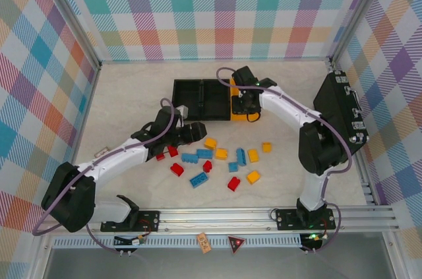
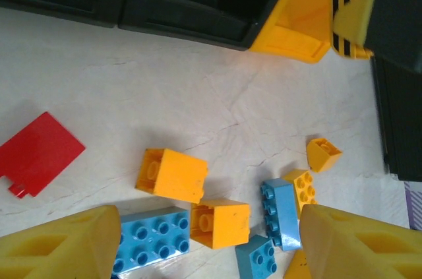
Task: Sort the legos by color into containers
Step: Pick up the lego from the center of the table, then place the lego in the container.
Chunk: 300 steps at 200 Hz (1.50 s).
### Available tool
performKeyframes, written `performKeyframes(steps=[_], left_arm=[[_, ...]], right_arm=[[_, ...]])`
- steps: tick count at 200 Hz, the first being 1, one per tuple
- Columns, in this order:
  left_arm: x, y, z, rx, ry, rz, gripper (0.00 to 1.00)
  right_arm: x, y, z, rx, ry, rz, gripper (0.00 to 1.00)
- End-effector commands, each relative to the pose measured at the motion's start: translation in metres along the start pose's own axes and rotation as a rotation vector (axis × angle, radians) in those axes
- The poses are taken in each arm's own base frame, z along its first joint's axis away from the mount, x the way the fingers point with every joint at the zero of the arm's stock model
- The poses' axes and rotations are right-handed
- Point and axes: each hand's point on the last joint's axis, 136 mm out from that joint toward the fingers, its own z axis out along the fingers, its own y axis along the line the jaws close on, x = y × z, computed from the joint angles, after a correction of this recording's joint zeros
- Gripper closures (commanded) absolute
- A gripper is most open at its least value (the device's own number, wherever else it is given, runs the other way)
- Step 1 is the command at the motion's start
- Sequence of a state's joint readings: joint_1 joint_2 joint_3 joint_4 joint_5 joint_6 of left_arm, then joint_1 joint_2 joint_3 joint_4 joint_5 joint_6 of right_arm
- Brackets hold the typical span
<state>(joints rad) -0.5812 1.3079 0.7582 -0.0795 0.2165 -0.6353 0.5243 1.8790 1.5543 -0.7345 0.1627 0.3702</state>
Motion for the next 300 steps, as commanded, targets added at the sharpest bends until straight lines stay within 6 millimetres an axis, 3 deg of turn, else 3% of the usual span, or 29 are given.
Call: performKeyframes(steps=[1, 46, 140, 153, 198, 242, 300], left_arm=[[-0.001, -0.013, 0.003, 0.024, 0.005, 0.029, 0.28], [0.004, -0.015, 0.006, 0.014, 0.012, 0.034, 0.28], [0.004, -0.010, 0.007, -0.010, 0.012, 0.032, 0.28], [0.004, -0.010, 0.007, -0.010, 0.013, 0.032, 0.28], [0.002, -0.009, 0.005, -0.027, 0.007, 0.032, 0.28], [-0.003, -0.003, -0.002, -0.077, -0.023, 0.026, 0.28], [0.002, 0.005, -0.002, -0.132, 0.020, 0.025, 0.30]], right_arm=[[-0.004, -0.012, 0.009, 0.048, 0.049, 0.031, 0.68], [-0.016, -0.023, 0.027, 0.090, 0.087, 0.064, 0.66], [-0.011, -0.028, 0.058, 0.129, 0.136, 0.069, 0.62], [-0.011, -0.029, 0.058, 0.137, 0.135, 0.072, 0.56], [-0.021, -0.026, 0.046, 0.121, 0.097, 0.079, 0.48], [-0.027, -0.021, 0.013, 0.064, 0.018, 0.087, 0.47], [0.004, -0.024, -0.016, 0.010, 0.001, 0.095, 0.46]])
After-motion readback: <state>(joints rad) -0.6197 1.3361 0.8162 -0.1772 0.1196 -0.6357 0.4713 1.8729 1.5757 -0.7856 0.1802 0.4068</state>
